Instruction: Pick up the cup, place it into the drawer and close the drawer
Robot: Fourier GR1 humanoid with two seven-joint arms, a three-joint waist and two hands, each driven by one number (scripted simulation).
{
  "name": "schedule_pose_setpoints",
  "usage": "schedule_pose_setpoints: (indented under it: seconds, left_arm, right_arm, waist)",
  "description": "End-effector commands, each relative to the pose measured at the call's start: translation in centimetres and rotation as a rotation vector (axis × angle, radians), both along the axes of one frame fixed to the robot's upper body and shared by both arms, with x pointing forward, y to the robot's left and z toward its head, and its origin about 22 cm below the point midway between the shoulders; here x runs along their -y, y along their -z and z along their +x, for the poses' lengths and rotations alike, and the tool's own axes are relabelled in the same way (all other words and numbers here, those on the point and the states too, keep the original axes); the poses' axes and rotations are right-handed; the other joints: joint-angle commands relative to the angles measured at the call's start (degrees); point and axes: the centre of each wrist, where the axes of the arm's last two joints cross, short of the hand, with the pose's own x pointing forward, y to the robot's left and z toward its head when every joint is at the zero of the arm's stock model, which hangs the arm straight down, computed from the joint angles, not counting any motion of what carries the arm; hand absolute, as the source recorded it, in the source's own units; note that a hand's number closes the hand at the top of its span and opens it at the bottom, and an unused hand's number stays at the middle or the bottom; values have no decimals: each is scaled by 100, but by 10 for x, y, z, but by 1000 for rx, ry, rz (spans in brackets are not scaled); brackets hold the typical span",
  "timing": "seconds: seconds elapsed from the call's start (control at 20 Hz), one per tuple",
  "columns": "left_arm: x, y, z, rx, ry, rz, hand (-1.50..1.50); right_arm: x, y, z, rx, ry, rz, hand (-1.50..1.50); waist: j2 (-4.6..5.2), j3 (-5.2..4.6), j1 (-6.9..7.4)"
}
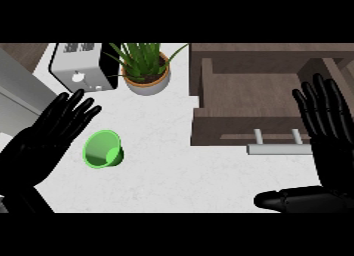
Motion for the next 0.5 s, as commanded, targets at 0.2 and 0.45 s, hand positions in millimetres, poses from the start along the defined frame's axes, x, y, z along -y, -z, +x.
schedule_pose_setpoints:
  seconds: [0.2,0.45]
  left_arm:
    - [-12,9,-1,-27,-44,31,-150]
    - [-12,27,-4,-76,-62,49,-150]
  right_arm:
    - [7,-2,18,7,9,9,-150]
    - [7,3,13,26,9,18,-150]
  waist:
    - [1,0,11]
    - [1,0,9]
